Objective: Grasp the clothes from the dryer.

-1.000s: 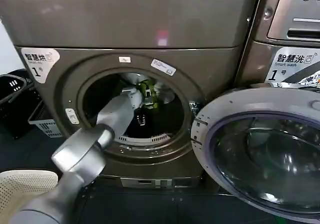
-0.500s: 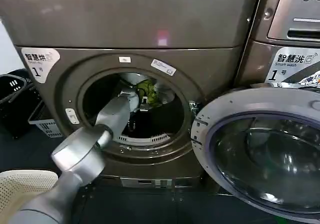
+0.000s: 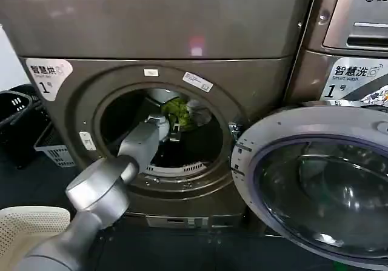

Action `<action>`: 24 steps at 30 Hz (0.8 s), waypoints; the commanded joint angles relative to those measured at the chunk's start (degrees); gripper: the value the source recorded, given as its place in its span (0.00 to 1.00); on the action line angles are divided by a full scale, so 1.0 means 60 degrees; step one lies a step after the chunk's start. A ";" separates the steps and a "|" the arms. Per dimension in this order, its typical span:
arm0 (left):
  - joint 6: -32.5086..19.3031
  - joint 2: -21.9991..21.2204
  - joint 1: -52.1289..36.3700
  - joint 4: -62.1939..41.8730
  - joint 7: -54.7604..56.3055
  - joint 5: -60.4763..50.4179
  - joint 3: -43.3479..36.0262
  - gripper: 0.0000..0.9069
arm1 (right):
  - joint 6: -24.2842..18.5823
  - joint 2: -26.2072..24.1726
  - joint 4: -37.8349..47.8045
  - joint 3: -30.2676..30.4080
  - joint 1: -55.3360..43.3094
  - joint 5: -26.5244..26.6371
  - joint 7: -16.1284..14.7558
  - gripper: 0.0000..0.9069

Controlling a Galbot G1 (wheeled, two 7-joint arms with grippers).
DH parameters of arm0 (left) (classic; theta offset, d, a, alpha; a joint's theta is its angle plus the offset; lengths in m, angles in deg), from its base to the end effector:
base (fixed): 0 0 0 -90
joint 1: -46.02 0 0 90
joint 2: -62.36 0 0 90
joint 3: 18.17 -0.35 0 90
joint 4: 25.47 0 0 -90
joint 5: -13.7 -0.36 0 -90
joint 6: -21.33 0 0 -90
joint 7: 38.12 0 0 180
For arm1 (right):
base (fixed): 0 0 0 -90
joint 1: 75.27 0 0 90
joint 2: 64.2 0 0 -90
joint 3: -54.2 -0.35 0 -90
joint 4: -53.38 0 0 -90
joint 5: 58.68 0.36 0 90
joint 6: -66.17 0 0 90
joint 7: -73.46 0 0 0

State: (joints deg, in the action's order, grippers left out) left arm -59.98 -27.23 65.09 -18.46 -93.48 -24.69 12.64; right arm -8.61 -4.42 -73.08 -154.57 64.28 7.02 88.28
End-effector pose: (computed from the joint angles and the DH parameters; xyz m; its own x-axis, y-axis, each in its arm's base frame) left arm 0.6761 -0.0327 -0.2099 -0.3423 -0.1355 0.9298 0.9394 -0.0298 0.3415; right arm -0.0827 -0.2878 0.1126 -0.3032 0.6303 -0.7147 0.8862 0.4622 0.0316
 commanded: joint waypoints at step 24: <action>-0.0022 -0.0076 0.0118 -0.0112 -0.0041 0.0067 -0.0173 0.00 | 0.0021 -0.0079 0.0059 -0.0016 0.0016 -0.0014 0.0033 1.00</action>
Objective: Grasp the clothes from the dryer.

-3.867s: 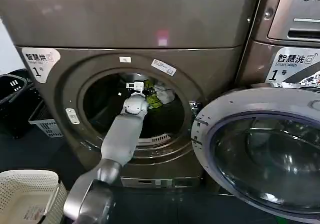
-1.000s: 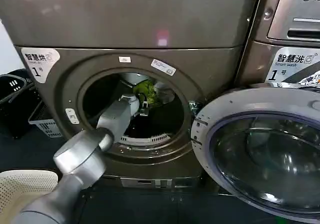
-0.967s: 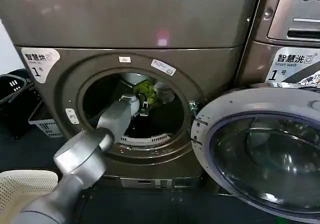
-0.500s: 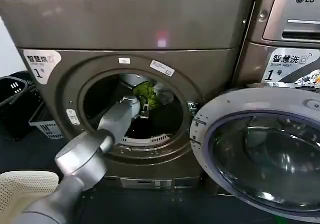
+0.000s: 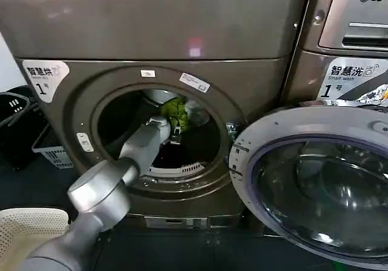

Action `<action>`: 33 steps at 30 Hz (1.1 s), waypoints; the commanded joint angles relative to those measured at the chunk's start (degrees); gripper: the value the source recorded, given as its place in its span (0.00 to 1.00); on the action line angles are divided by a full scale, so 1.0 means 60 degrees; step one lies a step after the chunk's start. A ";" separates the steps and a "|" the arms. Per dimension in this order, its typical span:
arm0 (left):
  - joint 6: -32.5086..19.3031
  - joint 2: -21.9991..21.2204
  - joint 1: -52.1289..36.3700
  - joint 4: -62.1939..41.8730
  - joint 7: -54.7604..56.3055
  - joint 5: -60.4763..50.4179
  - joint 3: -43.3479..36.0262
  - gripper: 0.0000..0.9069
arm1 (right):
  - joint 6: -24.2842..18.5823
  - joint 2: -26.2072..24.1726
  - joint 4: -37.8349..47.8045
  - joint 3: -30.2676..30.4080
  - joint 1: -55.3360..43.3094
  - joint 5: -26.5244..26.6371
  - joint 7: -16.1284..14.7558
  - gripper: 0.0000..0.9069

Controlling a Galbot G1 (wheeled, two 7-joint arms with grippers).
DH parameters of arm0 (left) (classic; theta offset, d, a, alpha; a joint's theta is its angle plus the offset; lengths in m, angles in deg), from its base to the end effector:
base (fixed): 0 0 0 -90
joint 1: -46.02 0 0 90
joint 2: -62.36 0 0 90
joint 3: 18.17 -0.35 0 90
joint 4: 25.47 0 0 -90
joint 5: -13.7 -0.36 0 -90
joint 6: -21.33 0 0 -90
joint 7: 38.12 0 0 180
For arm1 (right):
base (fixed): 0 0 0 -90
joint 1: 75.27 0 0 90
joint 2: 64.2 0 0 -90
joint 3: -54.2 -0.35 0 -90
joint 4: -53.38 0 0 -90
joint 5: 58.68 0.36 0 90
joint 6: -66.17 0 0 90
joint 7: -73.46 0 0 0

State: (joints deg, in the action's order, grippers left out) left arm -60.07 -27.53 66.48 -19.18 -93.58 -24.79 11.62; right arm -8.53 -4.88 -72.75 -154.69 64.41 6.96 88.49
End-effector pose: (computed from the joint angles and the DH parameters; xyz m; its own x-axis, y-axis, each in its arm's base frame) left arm 0.6701 -0.0329 -0.2291 -0.3124 -0.1533 0.9375 0.9499 -0.0386 0.3102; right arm -0.0822 -0.2892 0.1145 -0.3005 0.6306 -0.7156 0.8869 0.4607 0.0335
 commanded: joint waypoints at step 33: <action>0.1125 -0.0104 -0.0260 0.0871 0.1235 0.1780 0.1453 0.00 | 0.0153 -0.0070 -0.0029 0.0413 -0.0379 -0.0233 -0.0076 1.00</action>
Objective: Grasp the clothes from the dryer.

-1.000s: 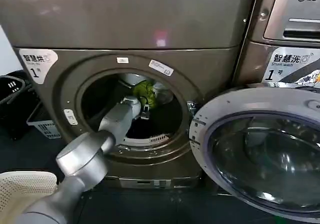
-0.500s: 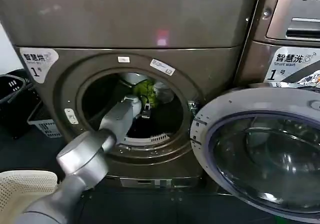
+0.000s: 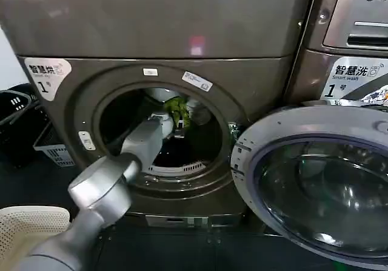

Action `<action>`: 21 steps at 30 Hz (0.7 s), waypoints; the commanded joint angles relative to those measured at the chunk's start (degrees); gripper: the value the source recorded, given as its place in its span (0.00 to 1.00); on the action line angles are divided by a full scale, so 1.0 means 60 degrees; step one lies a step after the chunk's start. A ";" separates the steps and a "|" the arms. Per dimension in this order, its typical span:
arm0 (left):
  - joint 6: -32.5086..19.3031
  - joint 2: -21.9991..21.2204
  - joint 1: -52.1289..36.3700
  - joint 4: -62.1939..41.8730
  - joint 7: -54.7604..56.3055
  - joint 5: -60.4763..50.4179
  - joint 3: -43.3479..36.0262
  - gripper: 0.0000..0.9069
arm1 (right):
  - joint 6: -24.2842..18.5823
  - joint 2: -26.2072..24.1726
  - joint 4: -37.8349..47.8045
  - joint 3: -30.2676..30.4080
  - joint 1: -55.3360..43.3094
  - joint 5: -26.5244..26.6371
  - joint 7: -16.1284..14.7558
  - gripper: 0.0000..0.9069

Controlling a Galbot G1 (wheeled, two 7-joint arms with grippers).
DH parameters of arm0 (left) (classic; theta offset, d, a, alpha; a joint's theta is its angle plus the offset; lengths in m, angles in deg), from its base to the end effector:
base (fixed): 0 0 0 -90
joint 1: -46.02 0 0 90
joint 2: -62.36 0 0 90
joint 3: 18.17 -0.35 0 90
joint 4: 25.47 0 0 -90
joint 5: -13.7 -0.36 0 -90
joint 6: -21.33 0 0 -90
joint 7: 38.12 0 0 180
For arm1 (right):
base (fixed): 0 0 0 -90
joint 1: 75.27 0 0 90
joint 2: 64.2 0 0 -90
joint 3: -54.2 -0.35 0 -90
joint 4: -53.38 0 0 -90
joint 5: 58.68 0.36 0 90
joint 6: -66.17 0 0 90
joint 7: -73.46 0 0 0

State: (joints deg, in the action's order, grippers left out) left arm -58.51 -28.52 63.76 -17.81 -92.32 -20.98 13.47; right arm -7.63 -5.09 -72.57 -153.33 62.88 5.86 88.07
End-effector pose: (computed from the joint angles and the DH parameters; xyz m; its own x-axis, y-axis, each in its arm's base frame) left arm 0.6802 -0.0517 -0.1912 -0.3819 -0.0667 0.9218 0.9235 0.0112 0.3834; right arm -0.0797 -0.2930 0.1095 -0.3041 0.6425 -0.7033 0.8866 0.4609 0.0377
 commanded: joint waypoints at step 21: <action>0.1137 0.0819 0.2263 0.3474 0.5627 0.3385 0.4840 0.00 | -0.0048 -0.0143 -0.0248 0.0752 -0.0374 -0.0326 -0.0051 1.00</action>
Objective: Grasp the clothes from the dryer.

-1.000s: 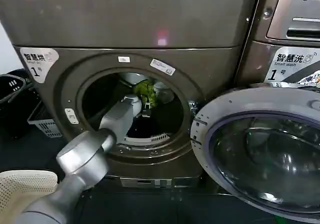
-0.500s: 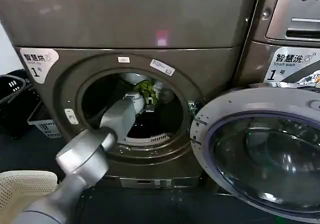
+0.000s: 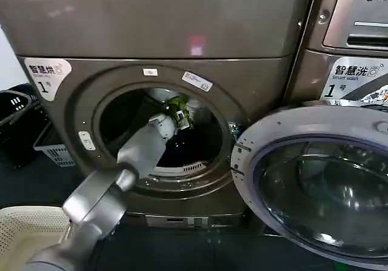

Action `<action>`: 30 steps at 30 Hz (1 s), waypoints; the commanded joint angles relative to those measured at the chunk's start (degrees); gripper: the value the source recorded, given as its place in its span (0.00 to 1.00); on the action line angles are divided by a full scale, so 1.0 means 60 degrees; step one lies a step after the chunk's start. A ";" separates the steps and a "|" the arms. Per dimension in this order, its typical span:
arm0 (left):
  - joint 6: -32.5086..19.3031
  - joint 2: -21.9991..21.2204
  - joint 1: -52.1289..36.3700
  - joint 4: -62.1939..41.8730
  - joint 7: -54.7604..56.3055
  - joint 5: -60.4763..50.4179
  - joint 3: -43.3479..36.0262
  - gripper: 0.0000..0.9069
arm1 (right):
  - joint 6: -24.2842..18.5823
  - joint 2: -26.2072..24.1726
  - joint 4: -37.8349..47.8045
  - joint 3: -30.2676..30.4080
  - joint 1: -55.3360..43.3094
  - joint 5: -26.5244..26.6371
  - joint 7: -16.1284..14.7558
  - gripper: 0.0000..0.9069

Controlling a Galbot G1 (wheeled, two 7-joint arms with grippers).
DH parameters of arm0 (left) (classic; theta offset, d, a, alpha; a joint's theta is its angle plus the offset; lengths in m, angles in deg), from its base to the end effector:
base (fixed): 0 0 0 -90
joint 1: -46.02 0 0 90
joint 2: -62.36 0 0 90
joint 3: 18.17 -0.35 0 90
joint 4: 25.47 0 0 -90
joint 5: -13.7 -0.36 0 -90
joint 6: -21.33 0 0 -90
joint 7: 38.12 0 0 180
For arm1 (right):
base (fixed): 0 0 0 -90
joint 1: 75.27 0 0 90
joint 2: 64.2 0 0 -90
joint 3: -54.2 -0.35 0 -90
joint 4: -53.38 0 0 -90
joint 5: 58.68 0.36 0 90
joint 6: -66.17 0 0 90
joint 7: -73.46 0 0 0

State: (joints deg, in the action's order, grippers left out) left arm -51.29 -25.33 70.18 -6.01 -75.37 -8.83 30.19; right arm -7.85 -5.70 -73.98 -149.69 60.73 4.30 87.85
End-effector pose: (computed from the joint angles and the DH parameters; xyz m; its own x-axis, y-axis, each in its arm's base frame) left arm 0.6681 -0.0518 -0.2015 -0.6187 0.1999 0.7598 0.7579 0.4067 0.5101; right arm -0.0628 -0.2918 0.1004 -0.3368 0.6291 -0.7005 0.8693 0.4937 0.0254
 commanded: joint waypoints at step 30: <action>-0.4000 -0.0555 0.3594 0.4822 0.8890 0.4550 0.5010 0.00 | -0.0145 -0.0108 0.0157 0.0015 0.0079 -0.0056 -0.0100 1.00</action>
State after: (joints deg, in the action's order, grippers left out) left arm -65.72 -27.25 87.54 16.96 -33.27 15.19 54.67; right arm -8.58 -6.30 -73.29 -149.44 61.16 3.98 87.30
